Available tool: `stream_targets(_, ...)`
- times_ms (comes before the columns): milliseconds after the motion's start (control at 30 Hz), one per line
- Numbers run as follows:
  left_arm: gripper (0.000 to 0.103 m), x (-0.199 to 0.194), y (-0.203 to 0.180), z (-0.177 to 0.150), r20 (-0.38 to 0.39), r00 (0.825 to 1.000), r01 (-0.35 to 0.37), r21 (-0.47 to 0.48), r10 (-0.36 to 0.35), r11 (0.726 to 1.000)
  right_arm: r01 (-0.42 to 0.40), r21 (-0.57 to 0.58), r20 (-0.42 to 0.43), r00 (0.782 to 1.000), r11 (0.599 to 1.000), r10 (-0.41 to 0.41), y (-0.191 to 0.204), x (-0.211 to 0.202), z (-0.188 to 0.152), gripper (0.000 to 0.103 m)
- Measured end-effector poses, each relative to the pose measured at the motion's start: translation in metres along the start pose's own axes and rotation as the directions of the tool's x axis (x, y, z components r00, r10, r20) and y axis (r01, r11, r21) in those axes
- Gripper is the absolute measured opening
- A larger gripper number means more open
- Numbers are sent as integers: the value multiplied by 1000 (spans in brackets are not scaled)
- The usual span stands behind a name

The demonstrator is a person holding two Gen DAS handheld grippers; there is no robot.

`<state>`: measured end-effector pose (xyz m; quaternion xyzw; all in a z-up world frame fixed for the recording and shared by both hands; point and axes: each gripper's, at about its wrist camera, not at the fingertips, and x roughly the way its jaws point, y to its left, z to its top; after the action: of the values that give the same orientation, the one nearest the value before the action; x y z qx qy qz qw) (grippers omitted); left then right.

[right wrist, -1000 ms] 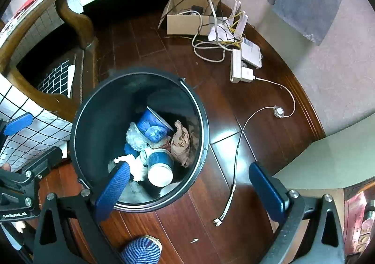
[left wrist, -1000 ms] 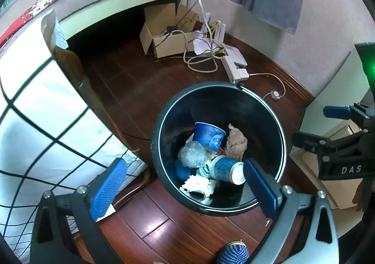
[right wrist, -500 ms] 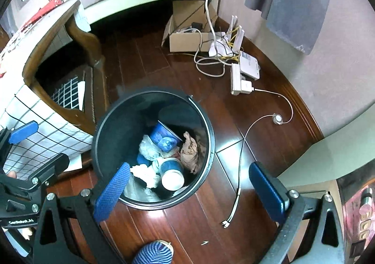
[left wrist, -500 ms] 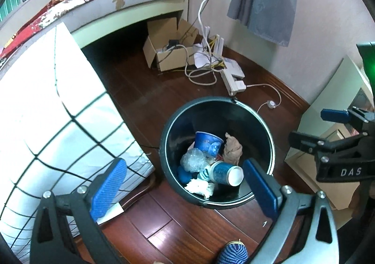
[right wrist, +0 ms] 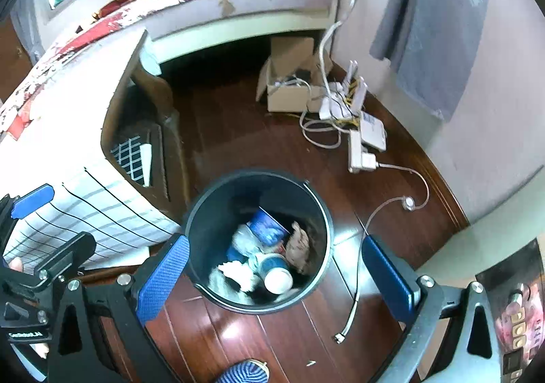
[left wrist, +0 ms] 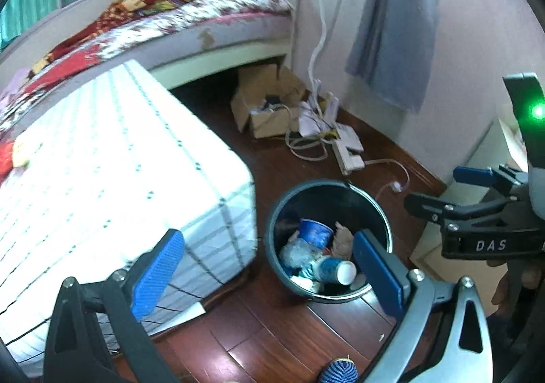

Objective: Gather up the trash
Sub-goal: 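Move both tools back to the table toward the paper cup and yellow cloth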

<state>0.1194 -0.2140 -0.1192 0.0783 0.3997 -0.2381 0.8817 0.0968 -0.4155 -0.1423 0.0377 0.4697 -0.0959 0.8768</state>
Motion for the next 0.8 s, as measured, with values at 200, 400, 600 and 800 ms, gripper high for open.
stream_targets(200,100,-18,46,1,32,998,-61,-69,63,996,-35,-38,38,999,999,36,35,-11,18,102)
stream_targets(400,100,-33,100,-10,40,990,-130,-146,138,981,-85,-116,58,994,990,93,90,-13,37,102)
stream_targets(600,100,-47,156,-26,39,977,-196,-234,210,952,-141,-214,56,986,967,156,155,-11,50,102)
stream_targets(800,100,-63,224,-48,13,954,-279,-319,298,906,-209,-303,42,972,930,232,223,-8,61,102)
